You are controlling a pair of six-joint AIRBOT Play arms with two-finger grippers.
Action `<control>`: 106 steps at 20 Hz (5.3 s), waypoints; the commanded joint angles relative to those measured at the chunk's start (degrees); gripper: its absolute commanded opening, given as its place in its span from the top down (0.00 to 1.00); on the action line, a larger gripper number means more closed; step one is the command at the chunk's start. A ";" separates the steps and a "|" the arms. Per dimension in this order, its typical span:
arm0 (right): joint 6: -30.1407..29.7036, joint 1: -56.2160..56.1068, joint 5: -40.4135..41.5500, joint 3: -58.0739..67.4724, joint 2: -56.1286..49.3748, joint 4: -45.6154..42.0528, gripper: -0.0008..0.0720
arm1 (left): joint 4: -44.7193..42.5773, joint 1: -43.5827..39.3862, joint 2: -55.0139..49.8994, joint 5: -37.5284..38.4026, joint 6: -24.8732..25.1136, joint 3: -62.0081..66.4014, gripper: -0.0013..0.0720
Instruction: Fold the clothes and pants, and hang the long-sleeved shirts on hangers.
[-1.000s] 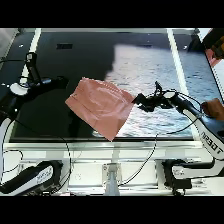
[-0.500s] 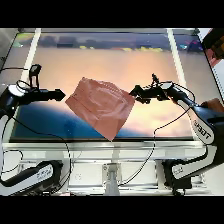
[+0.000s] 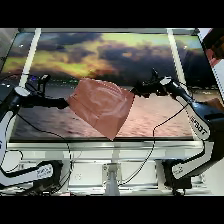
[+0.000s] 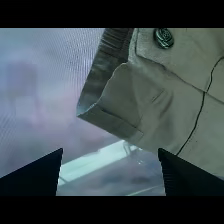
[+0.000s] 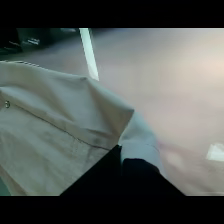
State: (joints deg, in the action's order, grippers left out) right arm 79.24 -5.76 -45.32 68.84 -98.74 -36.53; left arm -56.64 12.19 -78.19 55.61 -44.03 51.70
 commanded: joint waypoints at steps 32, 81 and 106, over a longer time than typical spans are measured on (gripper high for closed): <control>-7.72 0.35 8.87 11.02 11.56 -10.49 0.98 | 11.56 -9.33 14.03 7.15 -21.57 6.58 0.96; -2.71 0.42 27.63 11.02 0.98 -11.67 0.98 | 22.03 -16.17 -13.14 5.01 18.21 4.68 0.35; -6.21 0.42 26.18 11.02 3.37 -21.24 0.98 | 13.07 -25.86 -15.82 -6.64 -15.74 8.35 0.96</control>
State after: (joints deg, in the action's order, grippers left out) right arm 72.18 -5.34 -21.19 79.85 -93.56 -56.75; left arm -45.74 -11.27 -86.89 53.82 -59.05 60.18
